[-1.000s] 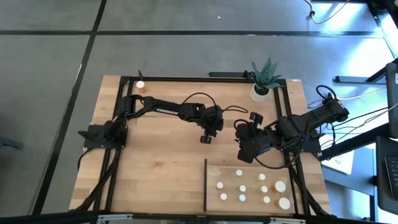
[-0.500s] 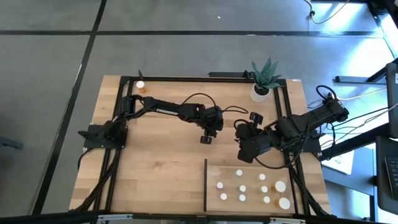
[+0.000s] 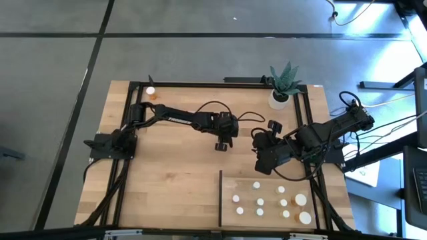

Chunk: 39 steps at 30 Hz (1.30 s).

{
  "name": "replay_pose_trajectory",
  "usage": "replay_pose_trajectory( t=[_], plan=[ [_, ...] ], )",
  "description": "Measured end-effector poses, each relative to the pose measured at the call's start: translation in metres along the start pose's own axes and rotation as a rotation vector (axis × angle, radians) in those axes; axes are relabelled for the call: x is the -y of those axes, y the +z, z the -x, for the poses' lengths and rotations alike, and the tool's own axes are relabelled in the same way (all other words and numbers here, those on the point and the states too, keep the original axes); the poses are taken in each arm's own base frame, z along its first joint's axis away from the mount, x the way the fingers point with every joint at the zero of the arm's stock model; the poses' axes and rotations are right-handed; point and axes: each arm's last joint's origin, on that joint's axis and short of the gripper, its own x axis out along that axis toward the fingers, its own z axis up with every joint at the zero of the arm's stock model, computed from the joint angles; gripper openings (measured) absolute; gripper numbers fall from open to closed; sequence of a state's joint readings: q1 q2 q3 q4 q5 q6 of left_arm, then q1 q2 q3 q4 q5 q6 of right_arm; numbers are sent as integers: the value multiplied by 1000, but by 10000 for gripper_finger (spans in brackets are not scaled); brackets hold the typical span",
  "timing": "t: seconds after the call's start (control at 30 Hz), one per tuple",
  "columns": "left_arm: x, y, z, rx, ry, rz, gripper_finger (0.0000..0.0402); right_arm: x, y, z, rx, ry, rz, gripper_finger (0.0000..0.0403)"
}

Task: Pick and place medicine bottles onto shelf by color
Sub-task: Put the pink pill bottle on the shelf aligned with the other pink pill bottle

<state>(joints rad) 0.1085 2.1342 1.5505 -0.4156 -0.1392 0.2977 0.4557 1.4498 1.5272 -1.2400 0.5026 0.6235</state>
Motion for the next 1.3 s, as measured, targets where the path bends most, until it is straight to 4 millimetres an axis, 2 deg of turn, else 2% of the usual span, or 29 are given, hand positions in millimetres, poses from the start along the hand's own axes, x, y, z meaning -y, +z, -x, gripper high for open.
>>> replay_pose_trajectory(
  t=[0.4,0.87,1.17,1.3],
  plan=[
    [10,5,5,30,-43,-18,145,0,0,0,0,-1,0,178],
    [2,28,27,38,-112,-18,146,0,0,0,1,0,-1,178],
    [-10,17,27,-44,-119,0,145,0,0,0,0,-1,-23,178],
    [-18,13,36,-77,-119,13,144,-1,-2,-4,-9,-8,-20,178]
  ],
)
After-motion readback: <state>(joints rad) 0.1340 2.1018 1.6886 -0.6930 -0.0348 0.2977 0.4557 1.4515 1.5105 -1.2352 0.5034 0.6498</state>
